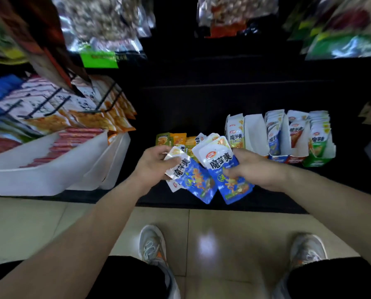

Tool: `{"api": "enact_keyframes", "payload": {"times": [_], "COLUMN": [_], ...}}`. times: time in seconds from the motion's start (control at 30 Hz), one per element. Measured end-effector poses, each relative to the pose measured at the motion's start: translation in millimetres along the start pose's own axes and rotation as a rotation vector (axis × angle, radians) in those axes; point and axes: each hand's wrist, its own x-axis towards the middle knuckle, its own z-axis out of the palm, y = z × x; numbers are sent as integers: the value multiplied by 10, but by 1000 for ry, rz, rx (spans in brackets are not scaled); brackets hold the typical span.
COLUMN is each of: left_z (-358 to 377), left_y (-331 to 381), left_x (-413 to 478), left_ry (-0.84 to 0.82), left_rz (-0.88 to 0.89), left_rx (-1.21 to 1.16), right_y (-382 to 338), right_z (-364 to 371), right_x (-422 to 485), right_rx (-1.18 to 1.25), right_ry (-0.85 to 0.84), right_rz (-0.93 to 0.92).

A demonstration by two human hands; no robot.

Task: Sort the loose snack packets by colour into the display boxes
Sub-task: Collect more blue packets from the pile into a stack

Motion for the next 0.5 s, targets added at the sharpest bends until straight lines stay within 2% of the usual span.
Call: {"api": "enact_keyframes", "payload": {"times": [0.13,0.33,0.5], "left_z": [152,371,555], "left_y": [476,739,681], "left_x": [-401,-780,-795], "left_ry": [-118,-168,-234], "left_rz": [80,102,-19], "left_rx": [-44,-76,-207], "right_y": [-165,-44,125], "right_z": [37,135,86], "right_x": [-484,-944,-986], "right_rx": [37,19,109], "right_ry": [-45,79,18], "right_rz": [-46,-89,-48]}}
